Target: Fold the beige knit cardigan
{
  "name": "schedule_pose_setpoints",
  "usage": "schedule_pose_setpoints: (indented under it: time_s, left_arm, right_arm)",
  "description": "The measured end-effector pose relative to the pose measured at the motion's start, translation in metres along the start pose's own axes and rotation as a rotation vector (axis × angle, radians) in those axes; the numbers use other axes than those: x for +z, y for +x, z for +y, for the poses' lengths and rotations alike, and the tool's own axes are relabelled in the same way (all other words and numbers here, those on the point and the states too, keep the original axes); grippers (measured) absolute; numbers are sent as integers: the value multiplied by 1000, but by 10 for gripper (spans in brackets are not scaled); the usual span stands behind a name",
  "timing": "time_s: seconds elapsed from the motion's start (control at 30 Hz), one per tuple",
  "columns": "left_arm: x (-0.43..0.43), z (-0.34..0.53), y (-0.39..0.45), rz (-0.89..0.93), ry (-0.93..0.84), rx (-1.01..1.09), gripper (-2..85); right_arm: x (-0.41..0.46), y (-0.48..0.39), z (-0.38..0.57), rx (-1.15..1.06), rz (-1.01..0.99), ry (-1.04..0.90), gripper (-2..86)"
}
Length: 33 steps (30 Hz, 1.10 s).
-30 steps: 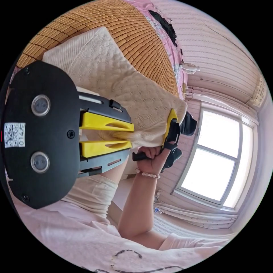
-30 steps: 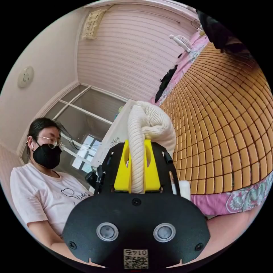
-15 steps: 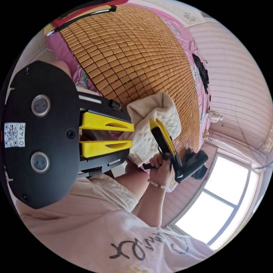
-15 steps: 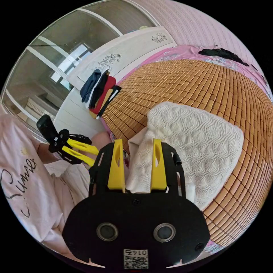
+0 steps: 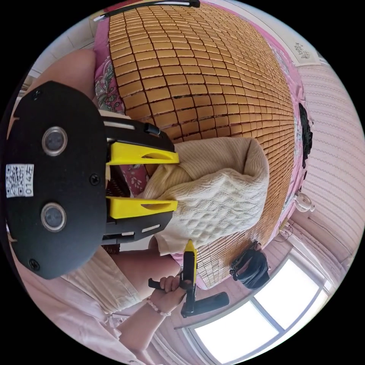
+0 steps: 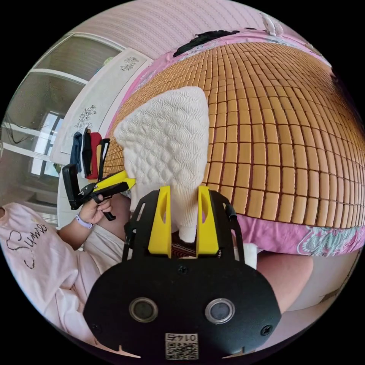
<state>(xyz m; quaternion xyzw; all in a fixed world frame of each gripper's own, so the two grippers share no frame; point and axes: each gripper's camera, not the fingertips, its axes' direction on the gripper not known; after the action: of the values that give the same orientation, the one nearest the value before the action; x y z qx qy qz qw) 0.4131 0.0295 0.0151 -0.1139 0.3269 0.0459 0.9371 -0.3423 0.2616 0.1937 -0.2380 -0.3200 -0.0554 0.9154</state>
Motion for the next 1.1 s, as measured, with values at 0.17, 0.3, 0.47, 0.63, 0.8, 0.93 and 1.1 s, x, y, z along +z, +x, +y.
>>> schedule_pose_setpoints:
  time_s: [0.17, 0.3, 0.47, 0.63, 0.8, 0.93, 1.1]
  left_arm:
    - [-6, -1, -6, -2, 8, 41, 99]
    - [-20, -5, -29, -84, 13, 62, 92]
    - [-56, -20, -98, -440, 58, 66, 75]
    - [-109, -42, -202, -742, 138, -252, 59]
    - [-155, -29, -216, -642, 259, -312, 64]
    - [-145, 1, -172, -479, 297, -224, 64]
    - [-125, 44, -84, -287, 301, -105, 59]
  right_arm:
    - [24, -24, -35, -103, -4, -48, 56]
    - [62, -61, -91, -226, -69, -111, 51]
    - [137, -147, -192, -441, -141, -205, 51]
    - [241, -300, -338, -606, -104, -214, 57]
    - [267, -341, -378, -523, -14, -215, 60]
    - [229, -290, -308, -649, 30, -212, 57]
    - [108, -159, -160, -543, 142, -176, 53]
